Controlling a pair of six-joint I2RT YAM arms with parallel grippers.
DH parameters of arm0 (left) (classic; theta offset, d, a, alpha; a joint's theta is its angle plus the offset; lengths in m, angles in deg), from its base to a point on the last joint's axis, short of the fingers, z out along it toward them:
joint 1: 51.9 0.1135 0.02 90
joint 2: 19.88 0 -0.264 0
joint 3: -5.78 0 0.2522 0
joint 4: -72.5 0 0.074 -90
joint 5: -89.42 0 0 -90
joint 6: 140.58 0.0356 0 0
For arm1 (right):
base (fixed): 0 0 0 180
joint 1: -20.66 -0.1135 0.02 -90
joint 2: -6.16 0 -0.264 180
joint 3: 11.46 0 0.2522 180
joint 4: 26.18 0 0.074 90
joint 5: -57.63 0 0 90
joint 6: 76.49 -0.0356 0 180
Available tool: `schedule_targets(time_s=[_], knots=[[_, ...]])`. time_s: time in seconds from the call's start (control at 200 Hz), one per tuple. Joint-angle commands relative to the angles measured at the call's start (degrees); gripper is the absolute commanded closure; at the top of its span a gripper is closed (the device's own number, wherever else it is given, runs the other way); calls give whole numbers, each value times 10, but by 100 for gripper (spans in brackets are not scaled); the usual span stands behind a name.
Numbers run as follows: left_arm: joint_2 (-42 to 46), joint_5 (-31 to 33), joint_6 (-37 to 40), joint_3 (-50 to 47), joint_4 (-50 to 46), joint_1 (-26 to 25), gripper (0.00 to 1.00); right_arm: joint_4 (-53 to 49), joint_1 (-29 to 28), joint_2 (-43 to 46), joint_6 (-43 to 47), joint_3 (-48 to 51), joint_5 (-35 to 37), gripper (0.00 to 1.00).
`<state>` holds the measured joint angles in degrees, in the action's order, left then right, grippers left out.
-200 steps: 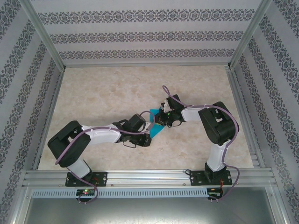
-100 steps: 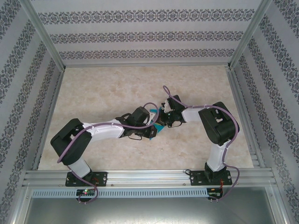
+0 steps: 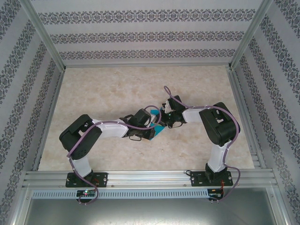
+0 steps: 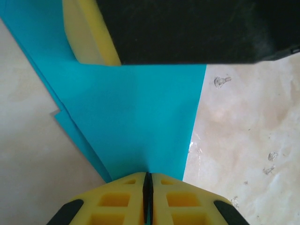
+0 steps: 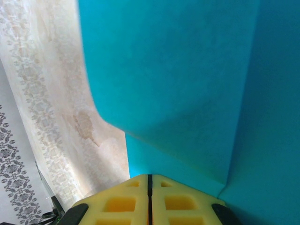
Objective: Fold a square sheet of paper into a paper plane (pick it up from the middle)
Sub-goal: Fourth fold the wing at the center of the table.
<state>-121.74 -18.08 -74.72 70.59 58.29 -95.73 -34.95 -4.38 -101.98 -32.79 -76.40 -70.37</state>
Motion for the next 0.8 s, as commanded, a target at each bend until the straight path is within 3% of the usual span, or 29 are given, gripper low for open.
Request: schedule_targets(time_s=[0.0,0.43,0.799], knots=[[-20,21,23,4,6,6,87,-25,5,1,-1,9,10,91],[-26,19,74,-30,-66,6,93,-93,39,2,27,-35,92,88],[-10,14,77,-83,-57,6,95,-130,72,-36,56,-90,119,89]])
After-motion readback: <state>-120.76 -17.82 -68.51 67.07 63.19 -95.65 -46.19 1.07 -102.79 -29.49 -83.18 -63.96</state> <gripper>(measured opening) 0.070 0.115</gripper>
